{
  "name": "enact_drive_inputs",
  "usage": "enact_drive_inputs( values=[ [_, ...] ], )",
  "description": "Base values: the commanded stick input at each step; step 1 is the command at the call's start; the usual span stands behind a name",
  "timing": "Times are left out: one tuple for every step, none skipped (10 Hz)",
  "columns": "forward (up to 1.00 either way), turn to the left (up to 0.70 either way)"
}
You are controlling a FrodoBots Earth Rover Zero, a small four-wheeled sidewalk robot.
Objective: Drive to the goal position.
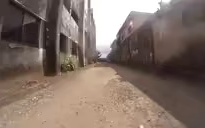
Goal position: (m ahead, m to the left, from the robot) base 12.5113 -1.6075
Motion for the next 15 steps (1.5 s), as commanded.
enact_drive_inputs(
  values=[
    [1.0, 0.0],
    [1.0, 0.0],
    [1.0, 0.0],
    [1.0, 0.0],
    [1.0, 0.0],
    [1.0, -0.15],
    [1.0, 0.0],
    [1.0, 0.0],
    [1.0, 0.0],
    [1.0, 0.0],
    [1.0, 0.0],
    [1.0, 0.0],
    [1.0, 0.0],
    [1.0, 0.0],
    [1.0, 0.0]
  ],
)
